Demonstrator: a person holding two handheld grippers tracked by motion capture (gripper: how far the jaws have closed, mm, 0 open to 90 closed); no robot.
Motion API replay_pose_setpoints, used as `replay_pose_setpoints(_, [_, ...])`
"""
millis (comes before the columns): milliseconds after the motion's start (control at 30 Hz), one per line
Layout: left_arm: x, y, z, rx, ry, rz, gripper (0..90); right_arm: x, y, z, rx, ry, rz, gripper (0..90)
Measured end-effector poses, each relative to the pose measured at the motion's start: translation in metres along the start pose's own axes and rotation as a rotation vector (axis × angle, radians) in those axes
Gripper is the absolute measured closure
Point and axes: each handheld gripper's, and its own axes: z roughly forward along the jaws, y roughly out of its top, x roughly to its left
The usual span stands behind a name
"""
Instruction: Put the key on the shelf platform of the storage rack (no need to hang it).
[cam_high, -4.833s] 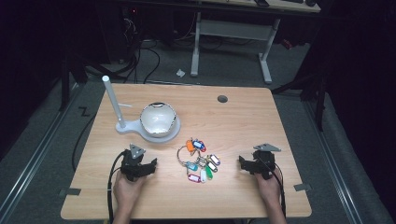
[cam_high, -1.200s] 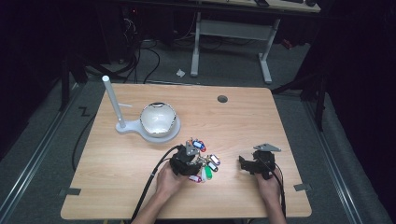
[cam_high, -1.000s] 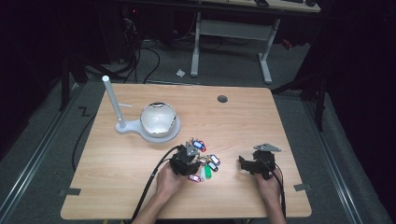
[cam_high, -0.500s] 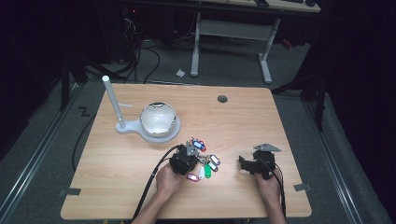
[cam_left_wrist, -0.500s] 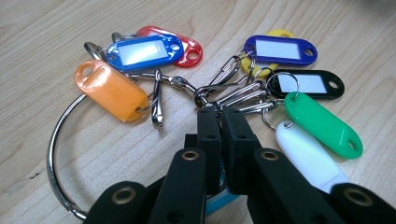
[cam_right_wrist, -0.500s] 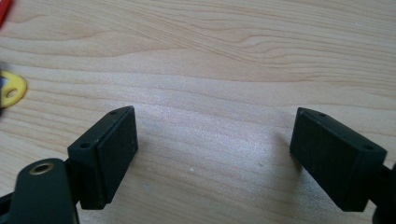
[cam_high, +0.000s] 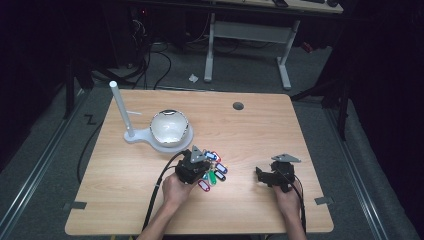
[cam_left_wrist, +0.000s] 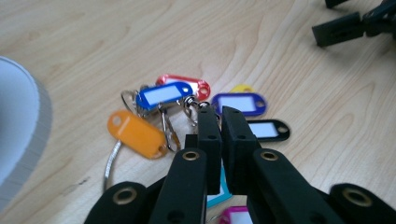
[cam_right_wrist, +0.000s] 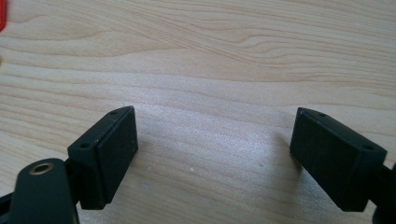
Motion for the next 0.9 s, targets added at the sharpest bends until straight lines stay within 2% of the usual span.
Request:
replay_pose_setpoints(100, [0.003,0.003,-0.007,-0.009,0.009,0.001,87.2,0.0,0.0,0.0,0.0,0.0,0.0,15.2])
replay_pose_setpoints(333, [0.02,0.012,-0.03,-0.054,0.011,-0.049,87.3,0.0,0.0,0.0,0.0,0.001,0.0,15.2])
replay_pose_setpoints(533, [0.023,0.017,-0.04,-0.063,0.007,-0.05,87.4,0.0,0.0,0.0,-0.001,0.0,0.0,15.2])
replay_pose_setpoints(700, [0.027,0.024,-0.052,-0.09,-0.01,-0.063,87.4,0.0,0.0,0.0,-0.001,0.001,0.0,15.2])
replay_pose_setpoints(900, [0.03,0.029,-0.061,-0.088,-0.005,-0.055,87.4,0.0,0.0,0.0,0.0,0.0,0.004,15.2])
